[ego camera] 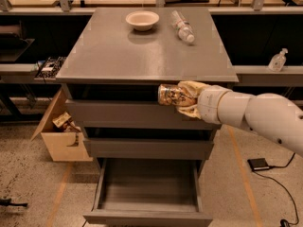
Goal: Pick orange can from bottom drawer and place on counter
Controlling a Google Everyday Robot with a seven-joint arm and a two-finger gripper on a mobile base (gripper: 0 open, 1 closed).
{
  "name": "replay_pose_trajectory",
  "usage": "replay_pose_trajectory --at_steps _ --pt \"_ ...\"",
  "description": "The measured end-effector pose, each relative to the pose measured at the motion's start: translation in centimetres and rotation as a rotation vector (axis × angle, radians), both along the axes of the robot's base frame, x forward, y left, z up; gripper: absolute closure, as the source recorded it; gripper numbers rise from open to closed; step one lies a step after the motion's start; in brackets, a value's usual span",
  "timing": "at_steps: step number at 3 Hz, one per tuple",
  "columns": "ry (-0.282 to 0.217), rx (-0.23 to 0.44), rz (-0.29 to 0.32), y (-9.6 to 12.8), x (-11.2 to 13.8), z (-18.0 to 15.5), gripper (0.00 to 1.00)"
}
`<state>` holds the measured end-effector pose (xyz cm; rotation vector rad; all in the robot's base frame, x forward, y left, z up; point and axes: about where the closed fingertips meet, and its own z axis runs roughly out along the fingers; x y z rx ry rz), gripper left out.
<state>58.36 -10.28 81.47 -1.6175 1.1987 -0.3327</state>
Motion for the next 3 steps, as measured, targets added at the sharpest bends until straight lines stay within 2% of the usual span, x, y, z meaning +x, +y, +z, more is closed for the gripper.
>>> replay_pose_trajectory --at_steps 1,3 --pt "0.001 -0.008 -0.009 0.2 0.9 1.1 1.00" --pt "-0.002 -0.032 -0.029 1.4 3.5 8.1 1.00"
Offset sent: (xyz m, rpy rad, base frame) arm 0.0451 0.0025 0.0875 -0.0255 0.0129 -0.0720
